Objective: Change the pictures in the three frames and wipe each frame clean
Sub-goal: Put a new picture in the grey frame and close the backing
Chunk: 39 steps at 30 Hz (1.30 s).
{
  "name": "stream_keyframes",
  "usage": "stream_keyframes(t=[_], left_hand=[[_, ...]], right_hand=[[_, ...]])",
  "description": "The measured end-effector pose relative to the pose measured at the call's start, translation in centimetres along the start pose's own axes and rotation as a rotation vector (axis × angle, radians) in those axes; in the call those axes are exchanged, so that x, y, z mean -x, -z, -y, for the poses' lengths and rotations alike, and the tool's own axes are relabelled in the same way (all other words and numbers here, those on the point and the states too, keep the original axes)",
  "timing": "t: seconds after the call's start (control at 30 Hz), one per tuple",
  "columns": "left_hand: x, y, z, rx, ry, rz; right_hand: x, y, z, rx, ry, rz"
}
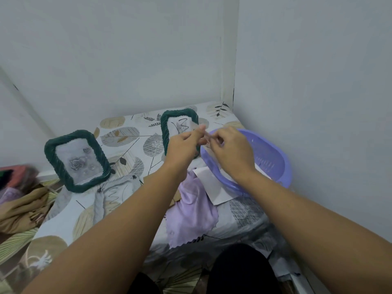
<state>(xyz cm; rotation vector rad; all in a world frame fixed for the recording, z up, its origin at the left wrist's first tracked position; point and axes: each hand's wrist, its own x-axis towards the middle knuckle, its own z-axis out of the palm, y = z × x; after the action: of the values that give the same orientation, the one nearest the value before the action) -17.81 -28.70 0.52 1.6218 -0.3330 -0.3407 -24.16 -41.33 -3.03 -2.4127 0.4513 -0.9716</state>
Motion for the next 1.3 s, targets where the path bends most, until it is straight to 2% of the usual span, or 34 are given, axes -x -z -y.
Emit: stream_keyframes(t=[0.2,0.3,0.37,0.47,0.6,0.73,0.9,1.13,1.3], left_hand=[[0.9,4.8,-0.7,0.0,0.067,-0.164],[1.1,8.0,0.0,-0.025,0.075,-0.241],[1.3,10.6,0.6,-0.064,0.097,-0.257],[1.5,14.7,2.0,-0.126,0.134,-0.232],[2.3,19.4,3.8,-0.084,0.208,-0.183],[3.1,22.8,5.5,0.055,0.313,-0.176],[3.3,25.6,8.0,0.088,0.373,-0.181],[4.2,27.0,10.1,-0.084,0.318,-0.207],[4.2,26.7,11.4,-0.226,0.229,-0.286]], right_hand=[[1.0,-2.9,3.7,0.09,0.262,0.008],[1.8,-3.9,5.1,0.015,0.277,0.131],[2.3,-4.6,5.9,-0.165,0.15,0.276],[2.1,-6.1,7.2,-0.415,-0.101,0.389],[2.1,-8.8,9.4,-0.725,-0.489,0.727],[3.3,-11.8,11.0,-0.834,-0.598,0.953],[4.9,-14.7,12.5,-0.888,-0.642,0.911],[5.4,-16.0,12.9,-0.827,-0.56,0.778],[5.2,-16.7,12.4,-0.504,-0.302,0.764]])
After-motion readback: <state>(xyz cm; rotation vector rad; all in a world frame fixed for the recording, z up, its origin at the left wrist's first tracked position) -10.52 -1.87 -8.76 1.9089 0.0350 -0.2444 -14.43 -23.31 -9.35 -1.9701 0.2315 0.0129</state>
